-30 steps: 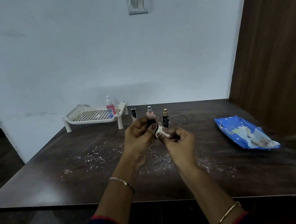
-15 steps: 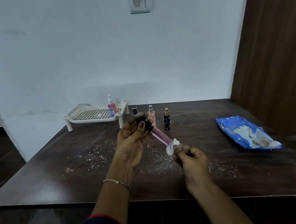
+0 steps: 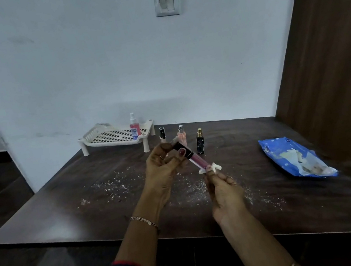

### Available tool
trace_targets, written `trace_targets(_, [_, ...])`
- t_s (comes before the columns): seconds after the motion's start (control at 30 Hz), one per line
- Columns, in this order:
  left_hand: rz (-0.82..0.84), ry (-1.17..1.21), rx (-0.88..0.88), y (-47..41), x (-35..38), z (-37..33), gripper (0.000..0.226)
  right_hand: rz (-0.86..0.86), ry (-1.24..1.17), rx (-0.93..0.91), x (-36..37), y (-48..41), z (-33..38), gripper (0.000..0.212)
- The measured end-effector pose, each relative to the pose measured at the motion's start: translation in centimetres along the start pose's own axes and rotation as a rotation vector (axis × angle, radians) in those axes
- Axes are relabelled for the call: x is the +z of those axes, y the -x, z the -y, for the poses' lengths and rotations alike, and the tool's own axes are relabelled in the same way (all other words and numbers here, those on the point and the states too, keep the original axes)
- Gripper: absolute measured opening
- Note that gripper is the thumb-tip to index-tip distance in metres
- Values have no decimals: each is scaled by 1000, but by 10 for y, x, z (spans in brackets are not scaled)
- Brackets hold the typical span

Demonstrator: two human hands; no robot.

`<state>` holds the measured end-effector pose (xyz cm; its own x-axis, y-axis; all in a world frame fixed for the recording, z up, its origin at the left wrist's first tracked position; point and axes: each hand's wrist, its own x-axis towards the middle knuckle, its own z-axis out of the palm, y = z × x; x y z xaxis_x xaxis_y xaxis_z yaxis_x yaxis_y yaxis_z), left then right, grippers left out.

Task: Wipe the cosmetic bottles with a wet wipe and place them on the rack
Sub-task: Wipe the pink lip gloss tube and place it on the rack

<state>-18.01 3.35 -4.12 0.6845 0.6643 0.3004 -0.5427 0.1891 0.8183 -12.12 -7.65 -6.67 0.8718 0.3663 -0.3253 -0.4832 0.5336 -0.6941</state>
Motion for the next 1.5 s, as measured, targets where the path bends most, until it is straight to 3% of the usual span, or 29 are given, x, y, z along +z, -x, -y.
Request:
trace_targets(0.13, [-38,-24,49,-2,-1,-1,25,6,51,-28,-1,-1,1,17])
trace_targets(0.27, [-110,-5,79,-5,-6,-3,26,110,214,-227,-5,-1,2,22])
trace_targets(0.4, [-191,-11,29,-7,-9,-5,28,105,297,-437,-6,-13,17,8])
trace_targets(0.53, [-226,-78,3,-12,-6,-7,25,153,632,-820,8,-20,34,9])
trace_targets(0.73, [-243,-118,1,-13,8,-5,20,482,1256,-1306,24,-10,35,23])
trace_targets(0.83, [-250,-77,-22,-15,7,-7,22,564,1464,-1429,15,-12,27,28])
trace_targets(0.97, [-254,-45,-43,-15,1,-9,23,504,1601,-1513,-2,-13,25,48])
trace_targets(1.03, [-271,-44,-51,-15,-3,-9,25,503,1653,-1531,-12,-12,25,53])
trace_targets(1.13, [-288,-21,-49,-15,-8,-10,27,525,1693,-1550,-27,-22,25,29])
trace_targets(1.2, [-294,9,-37,-15,-10,-15,22,533,1656,-1498,-36,-32,27,37])
trace_targets(1.27, [-273,33,-19,-17,-11,-20,20,514,1578,-1424,-41,-36,32,31])
trace_targets(1.4, [-143,51,-25,-18,-12,-27,22,320,1130,-1046,-34,-35,43,5])
trace_targets(1.47, [-81,51,-39,-18,-10,-27,23,308,848,-863,-24,-31,48,13])
trace_targets(1.5, [-65,46,-43,-17,-9,-27,24,310,813,-859,-19,-29,50,16])
